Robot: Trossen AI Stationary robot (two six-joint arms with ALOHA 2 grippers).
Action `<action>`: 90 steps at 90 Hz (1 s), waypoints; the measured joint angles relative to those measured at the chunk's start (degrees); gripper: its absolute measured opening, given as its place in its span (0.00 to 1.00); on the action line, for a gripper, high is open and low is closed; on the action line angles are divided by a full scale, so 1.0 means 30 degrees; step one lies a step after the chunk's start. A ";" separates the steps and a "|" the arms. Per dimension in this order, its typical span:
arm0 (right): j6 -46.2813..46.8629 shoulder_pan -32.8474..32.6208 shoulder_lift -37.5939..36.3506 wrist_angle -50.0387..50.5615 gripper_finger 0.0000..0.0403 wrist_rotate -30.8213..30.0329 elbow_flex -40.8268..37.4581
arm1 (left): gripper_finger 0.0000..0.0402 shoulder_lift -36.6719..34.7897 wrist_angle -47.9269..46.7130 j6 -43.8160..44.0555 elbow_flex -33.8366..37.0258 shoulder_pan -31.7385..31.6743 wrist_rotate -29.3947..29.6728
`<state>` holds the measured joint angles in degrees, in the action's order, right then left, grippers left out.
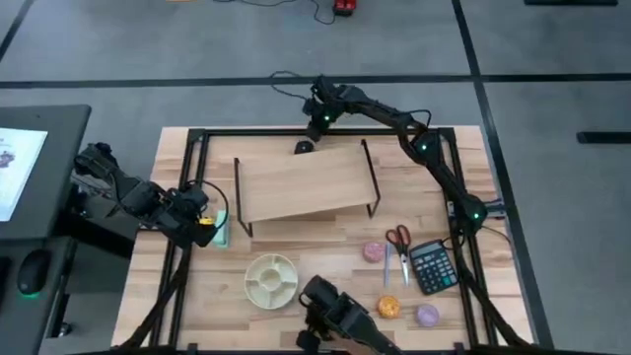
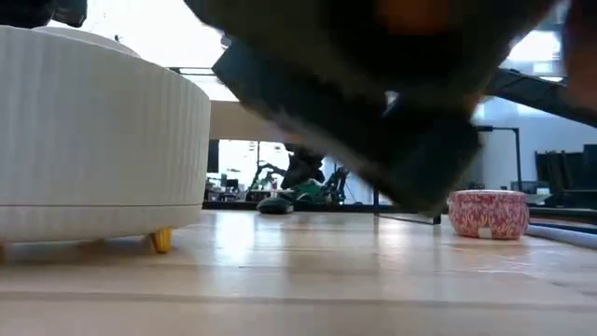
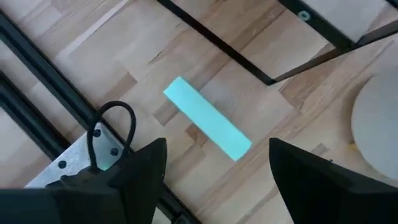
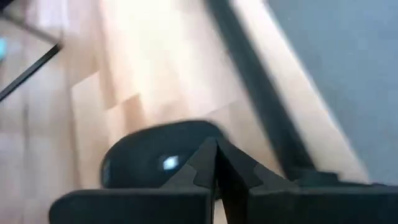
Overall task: Stock shelves
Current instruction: Remove the black mouse from under the shelf
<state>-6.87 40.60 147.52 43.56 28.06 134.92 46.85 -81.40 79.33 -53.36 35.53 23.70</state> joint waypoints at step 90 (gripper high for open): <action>-1.3719 -0.0417 0.0898 0.5196 0.00 0.5716 -0.0025 | 0.64 0.0000 -0.0210 0.0000 0.0000 0.0000 -0.0352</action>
<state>-48.03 39.34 150.21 59.15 45.21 134.85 46.85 -82.03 79.33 -53.36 35.53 22.65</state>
